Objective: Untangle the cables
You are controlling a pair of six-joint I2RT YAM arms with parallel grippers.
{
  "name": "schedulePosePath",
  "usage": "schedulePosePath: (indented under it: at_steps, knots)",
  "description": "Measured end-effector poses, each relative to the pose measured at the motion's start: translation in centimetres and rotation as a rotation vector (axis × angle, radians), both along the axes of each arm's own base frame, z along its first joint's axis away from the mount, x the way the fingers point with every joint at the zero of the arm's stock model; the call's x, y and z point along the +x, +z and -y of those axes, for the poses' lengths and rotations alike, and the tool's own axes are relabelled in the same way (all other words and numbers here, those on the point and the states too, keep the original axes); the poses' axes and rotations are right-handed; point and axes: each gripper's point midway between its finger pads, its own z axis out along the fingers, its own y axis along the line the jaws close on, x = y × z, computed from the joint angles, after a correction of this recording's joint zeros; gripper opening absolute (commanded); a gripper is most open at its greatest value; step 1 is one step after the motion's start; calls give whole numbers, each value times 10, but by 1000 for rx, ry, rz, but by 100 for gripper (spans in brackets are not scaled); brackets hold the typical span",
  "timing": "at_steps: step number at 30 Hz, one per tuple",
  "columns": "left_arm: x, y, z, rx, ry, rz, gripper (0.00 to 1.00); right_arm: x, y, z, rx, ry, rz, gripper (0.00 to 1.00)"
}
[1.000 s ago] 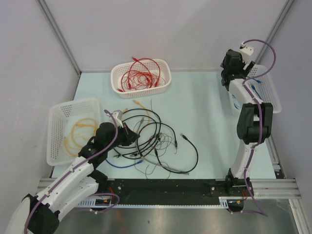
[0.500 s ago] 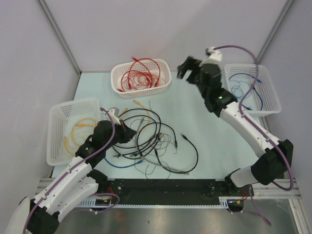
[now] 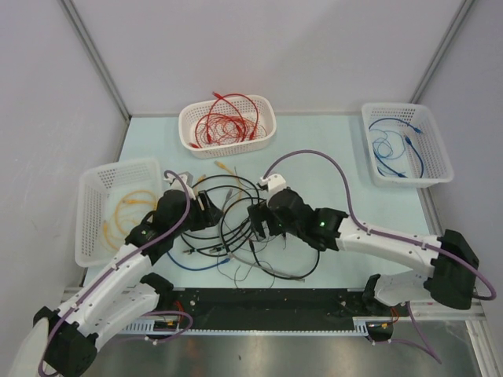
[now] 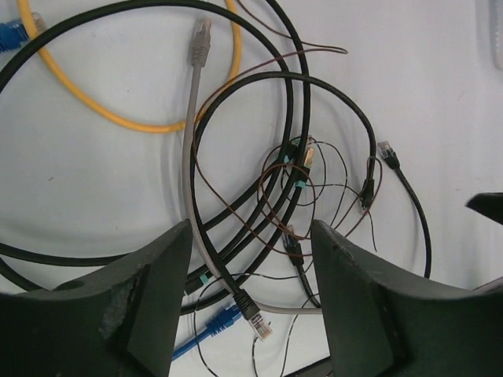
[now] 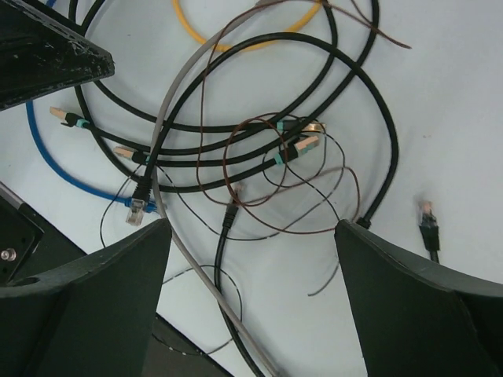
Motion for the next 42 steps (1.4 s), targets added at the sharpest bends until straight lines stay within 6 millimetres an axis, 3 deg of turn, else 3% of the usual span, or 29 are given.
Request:
schedulePosePath:
  at_steps: [4,6,12,14,17,19,24,25,30,37,42]
  knots:
    - [0,-5,-1,11,3,-18,81,-6,14,17,49,-23,26,85]
    - [2,-4,-4,18,20,-7,99,-9,19,17,67,-19,36,84]
    - [14,1,-25,66,136,31,100,-12,21,2,91,-3,62,83]
    - [24,4,-31,75,171,22,100,-3,21,3,107,-26,58,82]
    - [45,1,-37,97,218,-22,93,15,23,11,131,-75,53,81]
    - [55,-6,-36,111,228,-56,82,24,25,18,139,-104,52,80]
    - [61,-29,-27,67,267,-143,72,25,32,25,150,-117,56,79]
    - [61,-32,-27,55,281,-155,73,24,33,26,151,-117,56,79]
    - [53,-53,-32,19,377,-224,100,22,29,30,139,-118,50,79]
    - [57,-61,-42,44,464,-250,100,23,21,36,116,-130,38,81]
    - [68,-75,-38,71,482,-316,77,25,14,44,90,-151,34,81]
